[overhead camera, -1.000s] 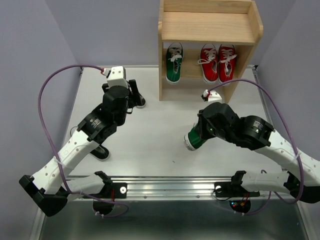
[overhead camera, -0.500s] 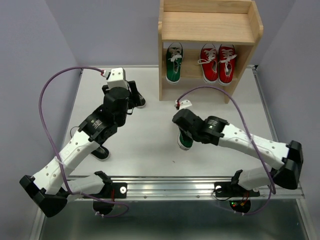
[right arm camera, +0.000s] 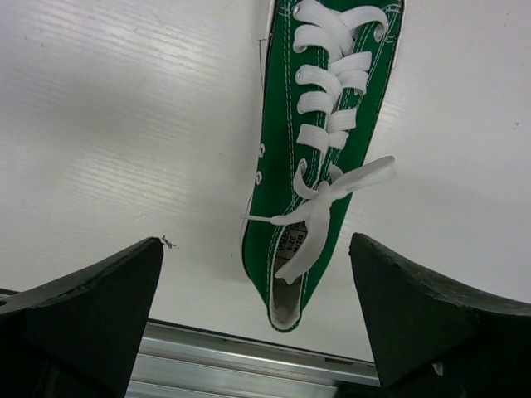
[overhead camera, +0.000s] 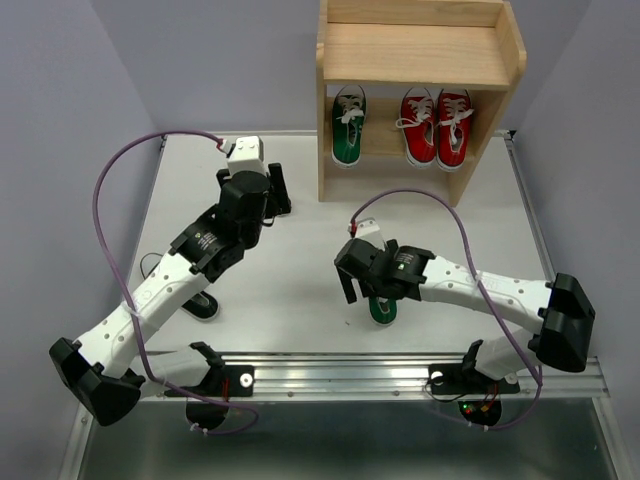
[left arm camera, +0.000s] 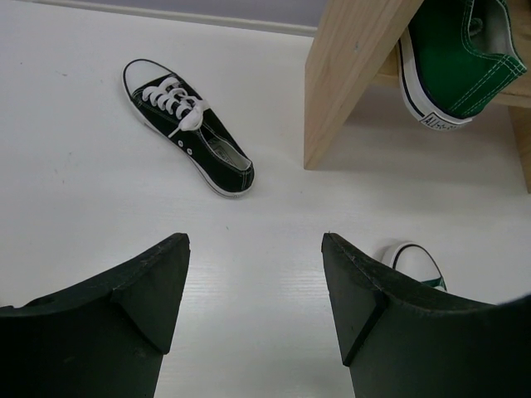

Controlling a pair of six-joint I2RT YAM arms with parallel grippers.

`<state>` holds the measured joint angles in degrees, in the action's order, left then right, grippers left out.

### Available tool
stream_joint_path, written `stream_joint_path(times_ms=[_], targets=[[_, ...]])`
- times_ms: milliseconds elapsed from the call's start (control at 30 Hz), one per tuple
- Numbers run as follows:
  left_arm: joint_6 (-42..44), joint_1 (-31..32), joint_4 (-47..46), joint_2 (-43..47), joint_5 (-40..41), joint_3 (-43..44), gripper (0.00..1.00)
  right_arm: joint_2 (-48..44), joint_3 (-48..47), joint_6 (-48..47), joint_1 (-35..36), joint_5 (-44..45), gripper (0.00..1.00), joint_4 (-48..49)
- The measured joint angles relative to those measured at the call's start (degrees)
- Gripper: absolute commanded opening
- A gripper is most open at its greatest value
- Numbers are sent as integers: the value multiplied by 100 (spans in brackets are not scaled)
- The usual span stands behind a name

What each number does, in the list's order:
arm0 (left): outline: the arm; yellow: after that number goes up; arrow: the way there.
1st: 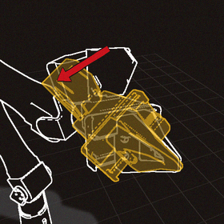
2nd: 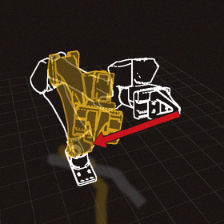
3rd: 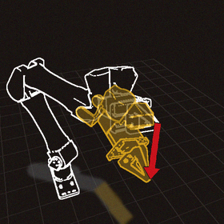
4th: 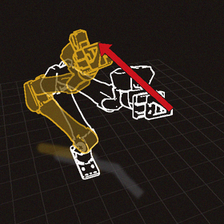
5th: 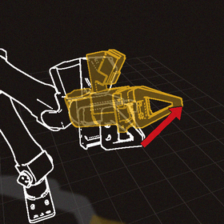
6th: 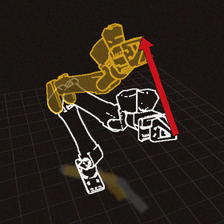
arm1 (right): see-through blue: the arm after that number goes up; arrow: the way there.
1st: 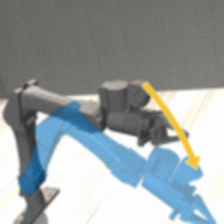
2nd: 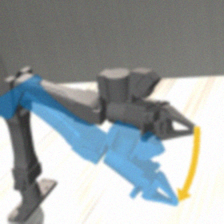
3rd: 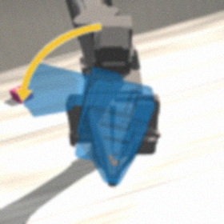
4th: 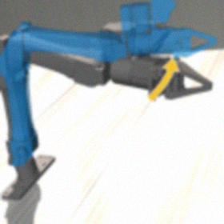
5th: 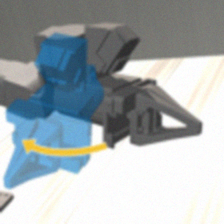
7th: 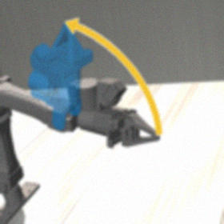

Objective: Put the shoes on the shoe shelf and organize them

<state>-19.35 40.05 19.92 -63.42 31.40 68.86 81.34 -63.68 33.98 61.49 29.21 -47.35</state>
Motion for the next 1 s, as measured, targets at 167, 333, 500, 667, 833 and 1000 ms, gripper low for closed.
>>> stream_joint_path(times_ms=[167,333,500,667,833,1000], targets=[[-2,-2,0,-59,-31,-15,76,-22,37,708,0,24,100,-50],[-4,-4,-37,-57,-103,-107,76,-120,629,1252,0,-111,100,24],[-4,-4,-42,-57,-170,-155,75,-426,1392,1617,0,-319,99,155],[-31,-4,-44,-57,-258,-155,75,-490,1733,1851,0,-439,58,385],[-87,-4,-42,-59,-306,-155,75,-538,1784,1967,-2,-455,7,533],[-149,-4,-39,-66,-313,-155,75,-509,1784,2024,-2,-420,1,535]])
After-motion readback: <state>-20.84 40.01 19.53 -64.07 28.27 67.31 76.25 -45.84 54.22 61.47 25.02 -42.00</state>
